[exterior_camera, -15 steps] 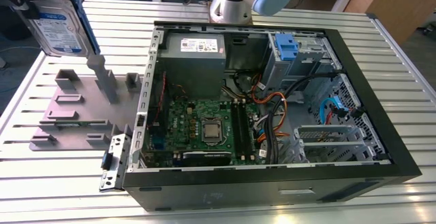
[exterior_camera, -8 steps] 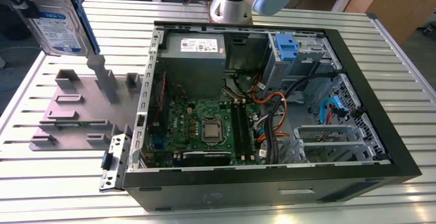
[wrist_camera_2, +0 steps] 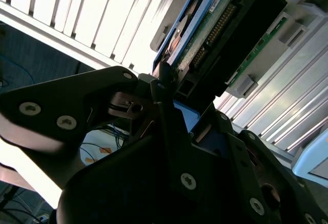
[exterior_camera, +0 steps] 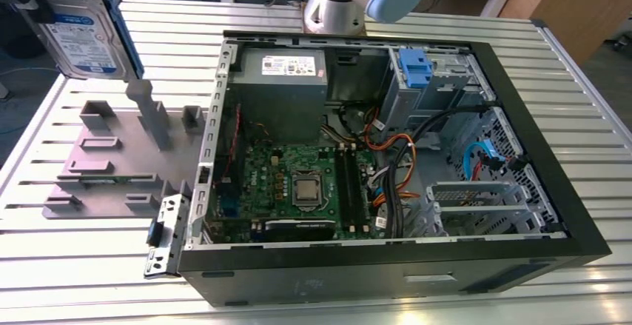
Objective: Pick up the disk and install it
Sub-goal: 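Insert the disk into the insertion slot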
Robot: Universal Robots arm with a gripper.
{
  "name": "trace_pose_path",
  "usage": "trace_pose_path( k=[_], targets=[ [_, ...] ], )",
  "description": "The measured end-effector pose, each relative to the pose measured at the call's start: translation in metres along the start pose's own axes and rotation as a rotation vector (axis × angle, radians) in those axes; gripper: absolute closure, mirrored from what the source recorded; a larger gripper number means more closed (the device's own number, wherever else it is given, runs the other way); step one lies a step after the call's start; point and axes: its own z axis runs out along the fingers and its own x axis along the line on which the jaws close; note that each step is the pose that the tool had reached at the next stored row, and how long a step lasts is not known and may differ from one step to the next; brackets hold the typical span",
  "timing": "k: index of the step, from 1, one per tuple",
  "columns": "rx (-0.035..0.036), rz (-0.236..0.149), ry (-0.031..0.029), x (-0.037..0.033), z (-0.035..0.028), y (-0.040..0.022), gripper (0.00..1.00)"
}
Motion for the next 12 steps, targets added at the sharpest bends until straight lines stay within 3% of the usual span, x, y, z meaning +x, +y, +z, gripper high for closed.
trace_pose_path(
  k=[12],
  targets=[
    [0.0, 0.0, 0.0001, -0.0003, -0.0029, 0.0001, 0.63]
  ],
)
